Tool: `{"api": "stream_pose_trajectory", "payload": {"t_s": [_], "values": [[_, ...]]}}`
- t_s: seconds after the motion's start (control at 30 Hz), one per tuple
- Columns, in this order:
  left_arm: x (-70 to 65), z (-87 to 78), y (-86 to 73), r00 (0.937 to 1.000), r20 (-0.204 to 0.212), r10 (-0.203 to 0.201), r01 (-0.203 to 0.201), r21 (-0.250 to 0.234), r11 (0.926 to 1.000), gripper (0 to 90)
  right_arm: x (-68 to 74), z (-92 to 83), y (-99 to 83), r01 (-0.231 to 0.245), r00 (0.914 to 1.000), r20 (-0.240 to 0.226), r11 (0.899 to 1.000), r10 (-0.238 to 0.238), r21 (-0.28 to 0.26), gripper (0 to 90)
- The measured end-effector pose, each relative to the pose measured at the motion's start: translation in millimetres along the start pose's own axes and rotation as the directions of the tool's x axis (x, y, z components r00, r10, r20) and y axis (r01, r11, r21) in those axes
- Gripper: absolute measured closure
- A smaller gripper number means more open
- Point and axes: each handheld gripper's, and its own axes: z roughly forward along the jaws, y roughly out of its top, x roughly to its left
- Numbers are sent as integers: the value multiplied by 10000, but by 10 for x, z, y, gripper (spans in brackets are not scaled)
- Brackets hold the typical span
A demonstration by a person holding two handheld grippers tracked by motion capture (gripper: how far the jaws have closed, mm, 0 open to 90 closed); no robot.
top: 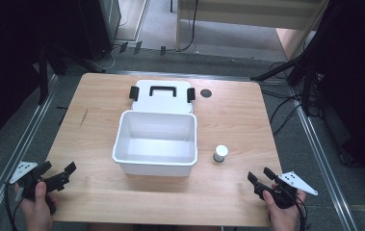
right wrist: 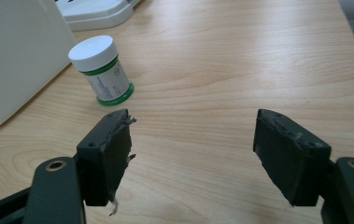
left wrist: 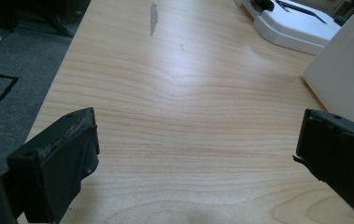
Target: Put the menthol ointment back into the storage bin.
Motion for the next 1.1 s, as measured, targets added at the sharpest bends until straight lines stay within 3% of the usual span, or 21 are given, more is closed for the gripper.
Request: {"api": "stream_pose_trajectory", "payload": {"t_s": [0.17, 0.33, 0.53, 0.6, 0.67, 0.8, 0.87, 1.03, 1.07, 1.1], "values": [[-28, 16, -3, 9995, -145, 276, -274, 136, 9995, 1, 40, 39, 73, 261, 9996, 120, 9965, -272, 796, 300], [-26, 10, -5, 9997, -88, 230, -229, 109, 9997, 1, 63, 26, 196, 413, 9987, 231, 9881, -452, 1484, 307], [-50, 21, -5, 9990, -132, 417, -414, 204, 9989, 1, 122, 24, 379, 1064, 9931, 186, 9560, -1158, 2735, 302], [-51, 25, -3, 9989, -133, 442, -439, 245, 9987, 1, 157, 39, 445, 1317, 9896, 111, 9360, -1431, 3265, 296], [-53, 26, -2, 9988, -153, 468, -463, 275, 9985, 1, 177, 55, 479, 1499, 9871, -13, 9223, -1599, 3564, 294], [-54, 27, -2, 9988, -157, 468, -464, 278, 9985, 1, 246, 107, 566, 1790, 9811, -135, 8794, -1929, 4412, 285], [-53, 29, -1, 9988, -150, 469, -464, 302, 9985, 1, 285, 138, 615, 1904, 9784, -219, 8555, -2054, 4816, 279], [-54, 37, 1, 9988, -134, 477, -472, 349, 9983, 1, 386, 250, 697, 2256, 9706, -642, 7847, -2318, 5774, 260], [-53, 37, 1, 9988, -131, 473, -469, 347, 9983, 1, 410, 288, 713, 2368, 9677, -767, 7616, -2401, 6033, 257], [-53, 37, 1, 9988, -131, 473, -469, 347, 9983, 1, 410, 288, 713, 2368, 9677, -767, 7616, -2401, 6033, 257]]}}
